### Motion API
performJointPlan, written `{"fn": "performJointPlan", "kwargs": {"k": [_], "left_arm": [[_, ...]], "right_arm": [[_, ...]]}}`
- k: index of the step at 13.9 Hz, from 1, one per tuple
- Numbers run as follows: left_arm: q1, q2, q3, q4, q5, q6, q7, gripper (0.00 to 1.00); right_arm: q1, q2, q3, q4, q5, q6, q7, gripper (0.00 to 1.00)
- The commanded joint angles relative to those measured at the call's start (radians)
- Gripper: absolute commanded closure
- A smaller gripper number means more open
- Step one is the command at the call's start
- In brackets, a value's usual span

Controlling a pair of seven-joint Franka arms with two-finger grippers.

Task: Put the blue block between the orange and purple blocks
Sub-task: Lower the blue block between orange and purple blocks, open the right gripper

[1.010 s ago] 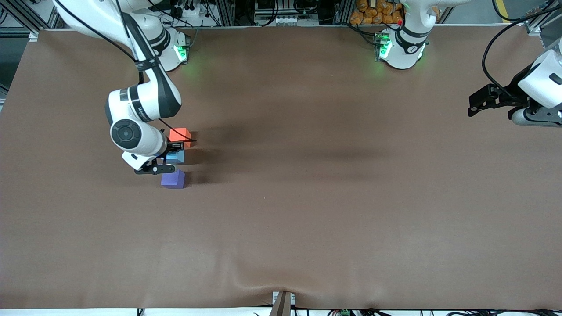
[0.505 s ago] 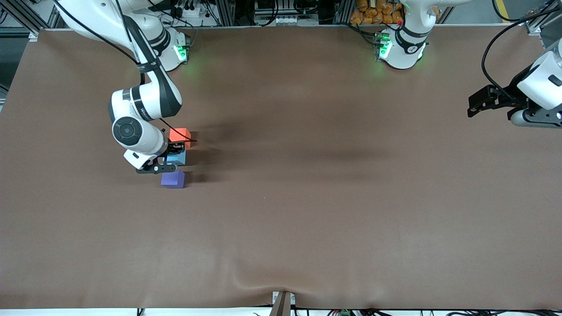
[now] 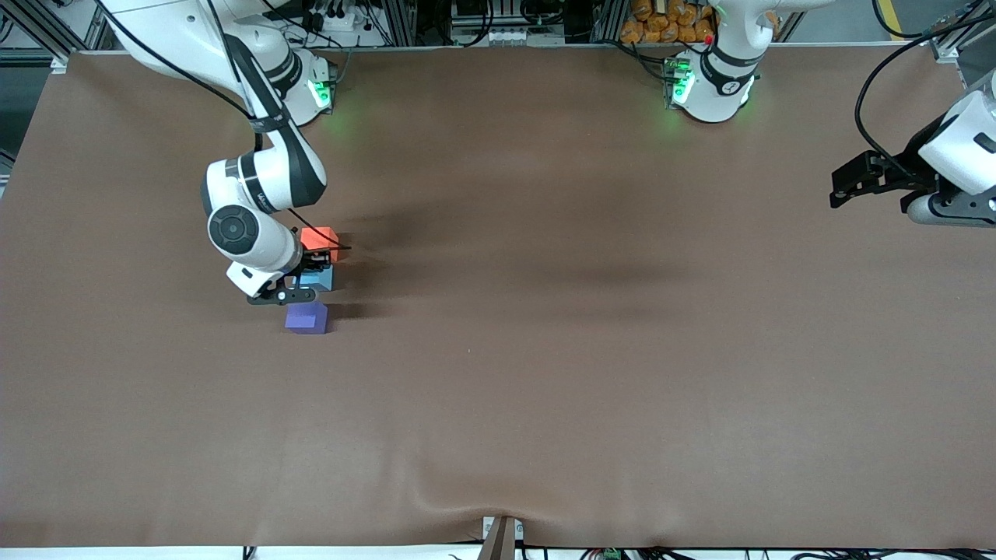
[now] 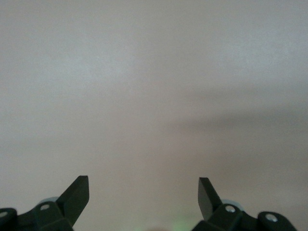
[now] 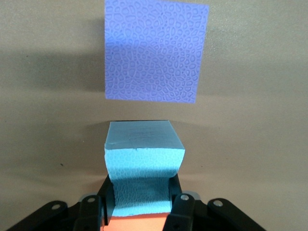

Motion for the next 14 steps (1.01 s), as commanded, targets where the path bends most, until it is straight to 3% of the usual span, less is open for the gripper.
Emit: {"fn": "performJointPlan", "kwargs": {"k": [1, 5, 6, 7, 8, 12, 14], "left_arm": [[0.006, 0.012, -0.007, 0.026, 0.009, -0.008, 0.005, 0.0], [0.007, 0.012, -0.007, 0.027, 0.009, -0.008, 0.005, 0.0], [0.007, 0.012, -0.007, 0.027, 0.009, -0.008, 0.005, 0.0], [0.009, 0.012, -0.007, 0.026, 0.009, -0.008, 0.005, 0.0], [0.009, 0.012, -0.007, 0.026, 0.009, -0.008, 0.005, 0.0], [0.009, 0.012, -0.005, 0.026, 0.009, -0.008, 0.005, 0.0], [0.009, 0.012, -0.007, 0.026, 0.009, -0.008, 0.005, 0.0]], "right_arm": [[-0.007, 0.004, 0.01, -0.013, -0.019, 0.025, 0.007, 1.0], [-0.008, 0.019, 0.01, -0.012, -0.013, 0.036, 0.007, 0.99], [-0.008, 0.022, 0.012, -0.007, -0.011, 0.036, 0.009, 0.94], [-0.01, 0.025, 0.012, -0.004, -0.011, 0.034, 0.009, 0.6], [-0.016, 0.03, 0.012, -0.001, -0.011, 0.033, 0.009, 0.01], [-0.021, 0.03, 0.01, 0.031, -0.011, 0.002, 0.006, 0.0], [-0.022, 0.03, 0.012, 0.132, -0.01, -0.135, 0.006, 0.0]]}}
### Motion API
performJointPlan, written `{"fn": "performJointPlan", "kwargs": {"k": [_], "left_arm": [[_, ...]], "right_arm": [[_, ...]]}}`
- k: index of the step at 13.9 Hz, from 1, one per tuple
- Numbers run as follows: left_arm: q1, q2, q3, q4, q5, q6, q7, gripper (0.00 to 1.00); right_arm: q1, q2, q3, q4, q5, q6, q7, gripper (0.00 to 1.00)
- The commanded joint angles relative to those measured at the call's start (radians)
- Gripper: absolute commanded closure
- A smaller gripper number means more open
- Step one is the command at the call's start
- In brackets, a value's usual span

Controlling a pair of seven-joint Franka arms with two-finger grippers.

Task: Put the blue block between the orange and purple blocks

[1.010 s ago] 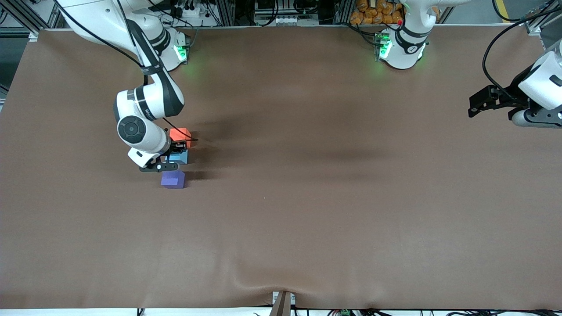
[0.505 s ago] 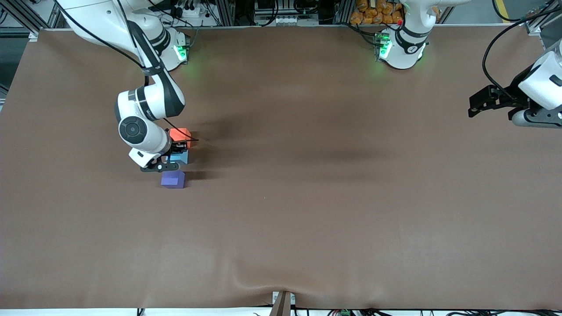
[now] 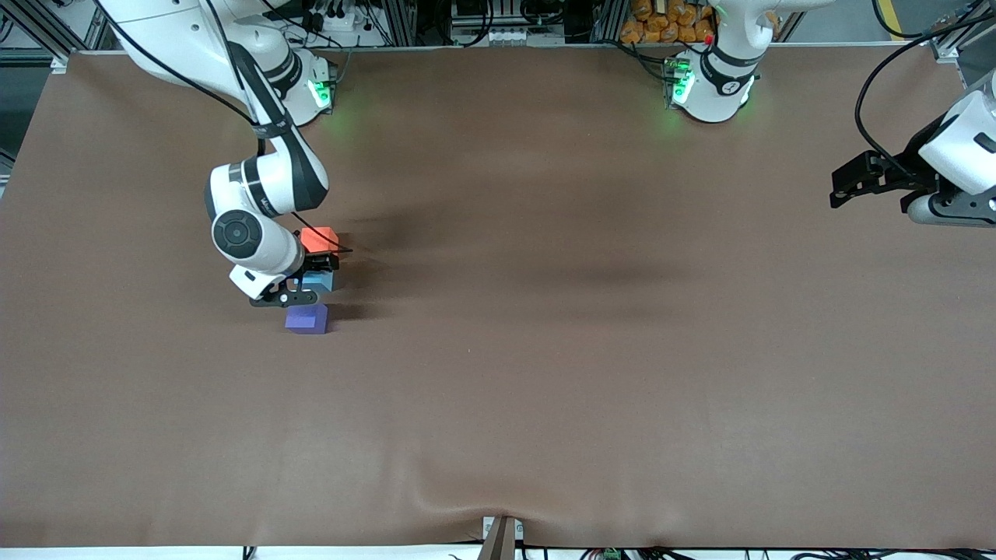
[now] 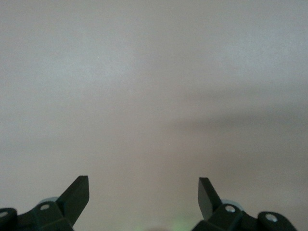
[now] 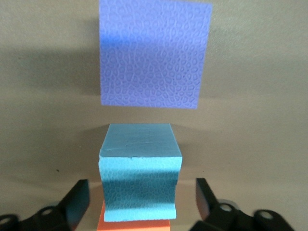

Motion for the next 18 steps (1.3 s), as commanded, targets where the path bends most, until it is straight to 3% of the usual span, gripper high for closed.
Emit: {"fn": "performJointPlan", "kwargs": {"k": [1, 5, 11, 18], "left_arm": [[0.009, 0.012, -0.006, 0.026, 0.009, -0.008, 0.005, 0.0], [0.012, 0.012, -0.007, 0.026, 0.007, -0.008, 0.005, 0.0], [0.007, 0.012, -0.007, 0.027, 0.009, 0.007, -0.003, 0.0], [0.013, 0.011, -0.007, 0.026, 0.007, 0.035, 0.01, 0.0]], "right_arm": [[-0.019, 0.005, 0.011, 0.152, -0.01, -0.182, 0.003, 0.0], [-0.042, 0.007, 0.011, 0.422, 0.025, -0.472, 0.003, 0.0], [-0.201, 0.007, 0.011, 0.821, 0.107, -0.764, -0.012, 0.0], [-0.346, -0.031, 0.008, 1.091, 0.098, -1.038, -0.014, 0.0]]}}
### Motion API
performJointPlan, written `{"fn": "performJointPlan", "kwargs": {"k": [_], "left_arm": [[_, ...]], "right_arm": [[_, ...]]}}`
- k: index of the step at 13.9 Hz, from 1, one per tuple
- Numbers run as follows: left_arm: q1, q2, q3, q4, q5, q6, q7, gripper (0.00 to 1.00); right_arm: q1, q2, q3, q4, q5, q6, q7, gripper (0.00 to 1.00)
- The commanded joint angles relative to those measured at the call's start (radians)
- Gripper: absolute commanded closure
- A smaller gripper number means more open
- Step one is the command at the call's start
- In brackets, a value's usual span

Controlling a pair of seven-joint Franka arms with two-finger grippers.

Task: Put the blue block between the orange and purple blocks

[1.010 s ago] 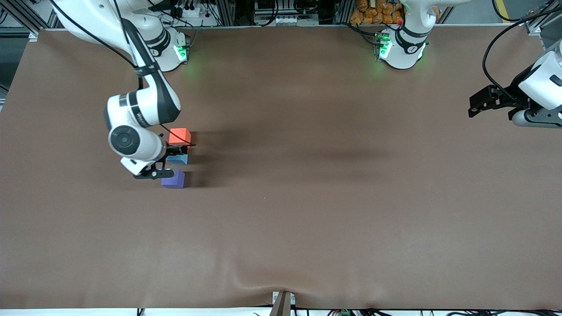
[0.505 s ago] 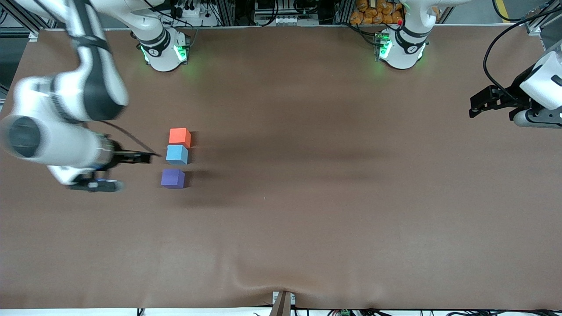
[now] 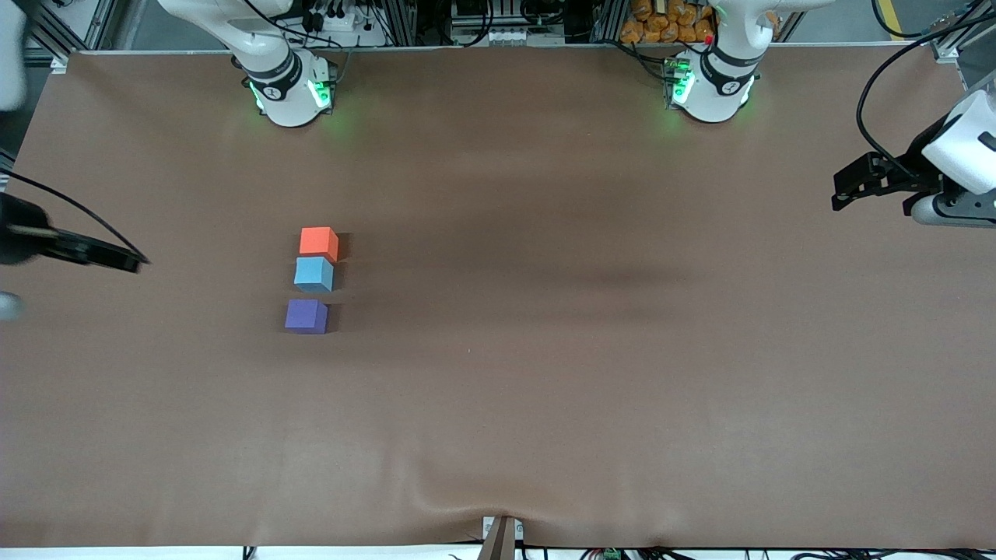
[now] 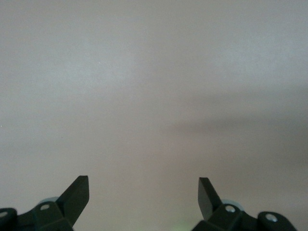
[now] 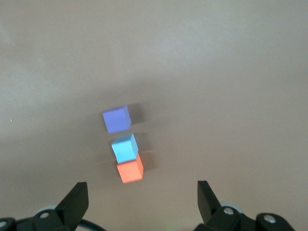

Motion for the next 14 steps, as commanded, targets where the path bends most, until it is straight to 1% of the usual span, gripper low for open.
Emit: {"fn": "performJointPlan", "kwargs": {"k": [1, 3, 4, 5, 6, 8, 9, 10, 12, 14], "left_arm": [[0.01, 0.01, -0.006, 0.02, 0.007, 0.011, 0.009, 0.0], [0.01, 0.01, -0.006, 0.02, 0.007, 0.011, 0.009, 0.0], [0.01, 0.01, -0.006, 0.02, 0.007, 0.011, 0.009, 0.0], [0.01, 0.01, -0.006, 0.02, 0.007, 0.011, 0.009, 0.0], [0.01, 0.01, -0.006, 0.02, 0.007, 0.011, 0.009, 0.0], [0.01, 0.008, -0.006, 0.018, 0.007, 0.011, 0.009, 0.0], [0.014, 0.01, -0.006, 0.018, 0.007, 0.011, 0.009, 0.0], [0.016, 0.01, -0.006, 0.018, 0.006, 0.011, 0.009, 0.0], [0.016, 0.01, -0.006, 0.018, 0.007, 0.011, 0.009, 0.0], [0.019, 0.01, -0.006, 0.018, 0.007, 0.011, 0.009, 0.0]], "right_arm": [[-0.037, -0.036, 0.014, 0.066, -0.002, -0.106, -0.007, 0.0], [-0.045, -0.107, 0.014, 0.048, -0.016, -0.111, -0.09, 0.0], [-0.057, -0.128, 0.017, 0.005, -0.004, -0.104, -0.127, 0.0], [-0.042, -0.171, 0.022, -0.05, -0.016, -0.075, -0.128, 0.0], [-0.013, -0.217, 0.023, -0.14, -0.028, -0.029, -0.128, 0.0], [-0.005, -0.339, 0.02, -0.327, -0.044, 0.091, -0.128, 0.0], [-0.007, -0.378, 0.02, -0.386, -0.044, 0.128, -0.128, 0.0], [0.001, -0.377, 0.023, -0.383, -0.047, 0.125, -0.129, 0.0], [0.003, -0.374, 0.037, -0.374, -0.086, 0.122, -0.138, 0.0], [0.006, -0.371, 0.04, -0.353, -0.103, 0.117, -0.143, 0.0]]}}
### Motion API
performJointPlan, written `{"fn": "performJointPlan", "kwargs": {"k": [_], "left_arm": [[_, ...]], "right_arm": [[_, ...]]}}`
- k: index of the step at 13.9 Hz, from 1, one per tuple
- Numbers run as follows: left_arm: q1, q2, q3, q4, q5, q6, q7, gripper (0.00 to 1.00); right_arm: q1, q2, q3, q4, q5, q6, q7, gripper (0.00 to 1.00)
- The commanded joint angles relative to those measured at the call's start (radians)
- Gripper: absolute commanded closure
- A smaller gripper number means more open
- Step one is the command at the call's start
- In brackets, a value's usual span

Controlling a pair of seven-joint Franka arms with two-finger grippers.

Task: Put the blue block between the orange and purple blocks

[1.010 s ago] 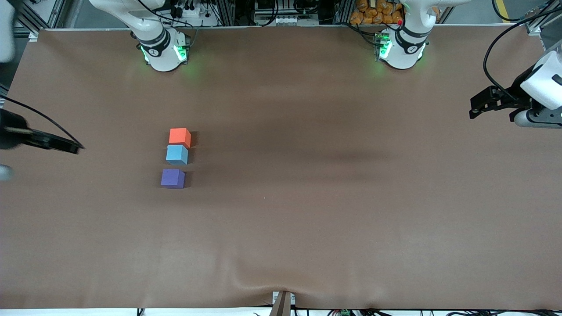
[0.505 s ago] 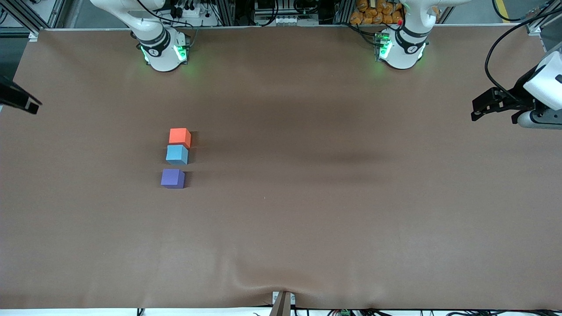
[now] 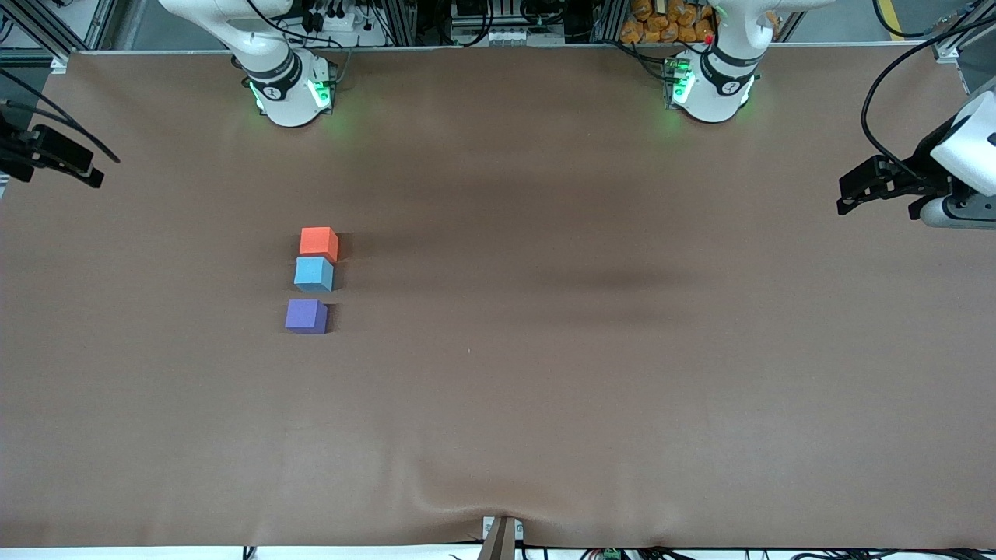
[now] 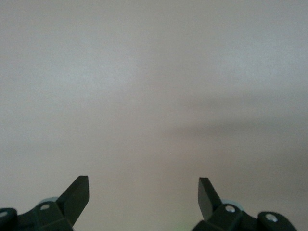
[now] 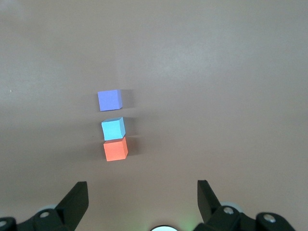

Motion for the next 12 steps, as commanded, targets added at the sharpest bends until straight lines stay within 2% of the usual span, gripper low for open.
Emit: {"fn": "performJointPlan", "kwargs": {"k": [1, 12], "left_arm": [[0.014, 0.008, -0.007, 0.017, 0.007, 0.0, 0.008, 0.0], [0.015, 0.008, -0.007, 0.017, 0.007, 0.007, 0.008, 0.0]], "right_arm": [[0.019, -0.028, 0.009, -0.022, -0.051, 0.01, -0.017, 0.0], [0.015, -0.026, 0.009, -0.022, -0.066, 0.007, -0.017, 0.0]]}}
